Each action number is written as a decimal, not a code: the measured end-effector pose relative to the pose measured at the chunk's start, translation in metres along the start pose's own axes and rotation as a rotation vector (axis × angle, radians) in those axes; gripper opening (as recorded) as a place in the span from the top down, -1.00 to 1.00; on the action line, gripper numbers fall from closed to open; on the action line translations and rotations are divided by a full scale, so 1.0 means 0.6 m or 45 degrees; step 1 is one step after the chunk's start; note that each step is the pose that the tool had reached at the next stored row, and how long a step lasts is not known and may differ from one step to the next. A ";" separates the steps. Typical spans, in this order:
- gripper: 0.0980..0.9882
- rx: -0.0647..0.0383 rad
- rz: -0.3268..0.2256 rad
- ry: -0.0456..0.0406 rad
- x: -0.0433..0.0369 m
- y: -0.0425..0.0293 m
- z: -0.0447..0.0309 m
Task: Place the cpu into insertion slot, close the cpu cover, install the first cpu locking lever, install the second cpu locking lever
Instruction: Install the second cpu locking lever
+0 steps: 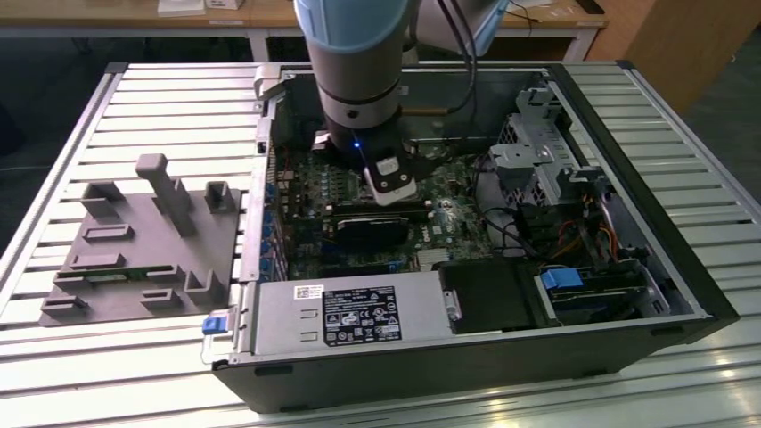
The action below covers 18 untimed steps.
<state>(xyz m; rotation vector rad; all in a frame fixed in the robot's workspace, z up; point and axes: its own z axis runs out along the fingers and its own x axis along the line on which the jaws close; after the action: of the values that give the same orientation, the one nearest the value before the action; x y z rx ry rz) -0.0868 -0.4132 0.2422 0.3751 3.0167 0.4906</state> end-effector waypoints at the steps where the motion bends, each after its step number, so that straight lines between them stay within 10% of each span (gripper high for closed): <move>1: 0.98 0.002 0.001 -0.001 -0.003 0.001 0.000; 18: 0.98 0.039 0.004 -0.002 -0.017 -0.002 0.021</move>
<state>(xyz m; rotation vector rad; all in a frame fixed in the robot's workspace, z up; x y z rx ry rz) -0.0757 -0.4132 0.2302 0.3816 3.0257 0.4442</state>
